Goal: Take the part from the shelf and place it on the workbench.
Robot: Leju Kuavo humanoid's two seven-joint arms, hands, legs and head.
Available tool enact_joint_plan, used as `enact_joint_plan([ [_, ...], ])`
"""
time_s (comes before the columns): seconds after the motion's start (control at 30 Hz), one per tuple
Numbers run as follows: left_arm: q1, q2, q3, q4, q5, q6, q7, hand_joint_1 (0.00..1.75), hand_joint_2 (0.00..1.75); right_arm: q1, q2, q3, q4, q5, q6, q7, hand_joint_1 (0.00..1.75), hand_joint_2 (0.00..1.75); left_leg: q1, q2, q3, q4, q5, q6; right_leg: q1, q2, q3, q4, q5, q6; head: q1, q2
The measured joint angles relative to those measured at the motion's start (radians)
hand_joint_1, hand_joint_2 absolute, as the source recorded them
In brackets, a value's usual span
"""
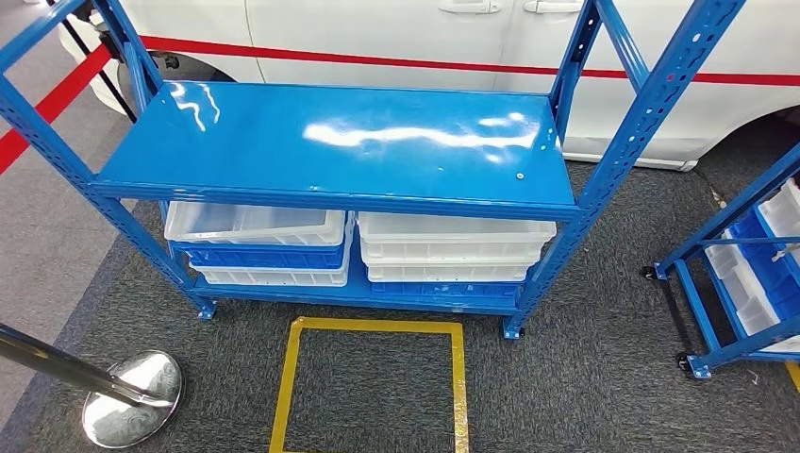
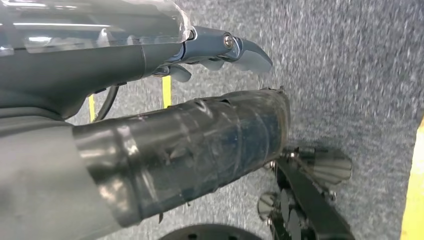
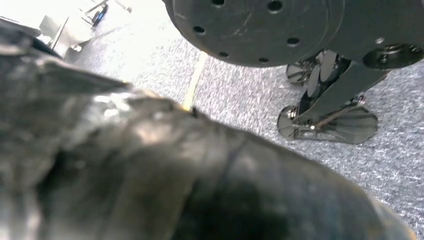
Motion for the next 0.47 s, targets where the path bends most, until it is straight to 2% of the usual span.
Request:
enact_joint_plan([
  [0.47,0.006,0.009,-0.043,-0.010,0.027,-0.012,0.003,0.00,0.00,0.007,-0.008,0.036,-0.004,-0.024,0.007,-0.006,0.00,0.00,0.000,0.000,0.000,0.000,0.000,0.000,0.000,0.000,0.000,0.000,0.000,0.000,0.000,0.000],
])
